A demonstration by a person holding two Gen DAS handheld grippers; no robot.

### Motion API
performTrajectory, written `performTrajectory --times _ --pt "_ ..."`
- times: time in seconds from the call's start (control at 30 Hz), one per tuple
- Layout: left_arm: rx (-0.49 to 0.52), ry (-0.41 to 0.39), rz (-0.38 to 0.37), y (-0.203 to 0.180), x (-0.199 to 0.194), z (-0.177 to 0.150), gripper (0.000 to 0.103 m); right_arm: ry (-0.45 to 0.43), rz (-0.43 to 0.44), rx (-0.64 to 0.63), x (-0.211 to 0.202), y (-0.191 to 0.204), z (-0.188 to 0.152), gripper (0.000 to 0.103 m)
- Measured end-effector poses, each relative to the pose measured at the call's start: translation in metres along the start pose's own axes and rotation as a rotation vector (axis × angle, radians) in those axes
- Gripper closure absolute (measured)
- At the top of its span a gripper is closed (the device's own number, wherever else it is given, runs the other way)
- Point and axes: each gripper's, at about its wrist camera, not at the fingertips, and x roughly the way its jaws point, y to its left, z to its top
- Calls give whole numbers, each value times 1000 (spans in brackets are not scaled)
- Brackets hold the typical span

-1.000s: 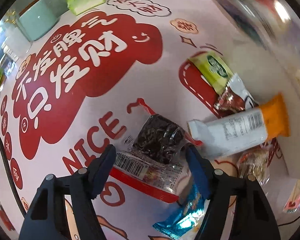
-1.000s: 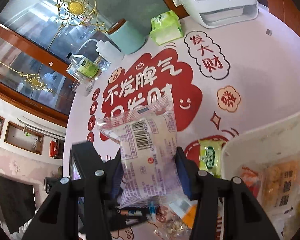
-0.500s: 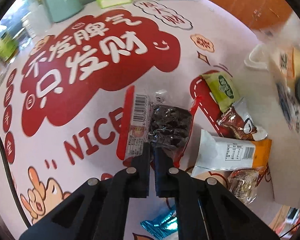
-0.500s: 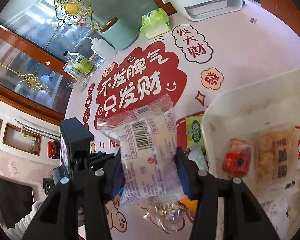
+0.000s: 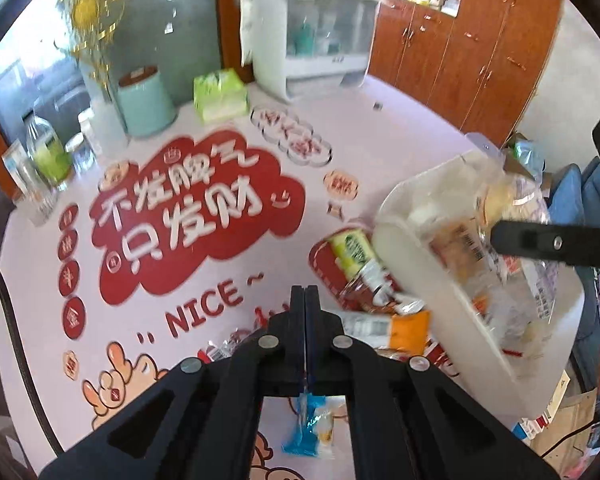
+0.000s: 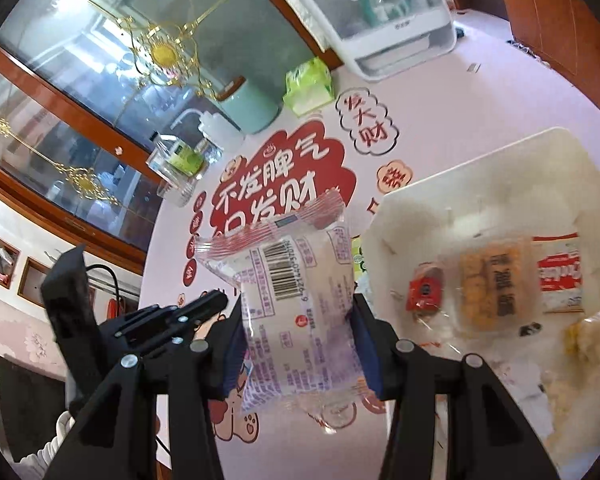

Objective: Organize snacks
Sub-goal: 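Grasp the dark cake pack with the left tool while the right holds the white bag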

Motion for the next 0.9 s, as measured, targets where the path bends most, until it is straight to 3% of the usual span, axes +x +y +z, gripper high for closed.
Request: performTrajectory --times 0.1,0.17,0.23,0.3,0.37,0.47,0.63,0.73,0.9 --pt "7 15 12 -6 -6 2 103 -23 -3 -10 -20 -3 -4 54" --pt "2 59 -12 -6 2 0 96 -31 -7 -19 -30 -5 -8 54" --pt "25 103 -6 -5 15 -6 74 -30 -5 -29 -37 -8 -12 54" --pt "77 119 51 -4 29 -13 47 -26 -5 -30 -41 -12 -15 54" --pt "130 144 68 0 42 -19 33 -21 -9 -27 -44 -16 -18 54" --pt "192 193 32 10 58 -25 33 -9 -16 -18 -44 -24 -23 54" --pt "376 286 -26 11 85 -36 30 20 -23 6 -39 -34 -30 54" --pt "470 323 -26 7 101 -42 30 32 -29 15 -34 -34 -33 54" --pt "530 360 -50 9 124 -45 30 51 -68 33 -19 -34 -38 54"
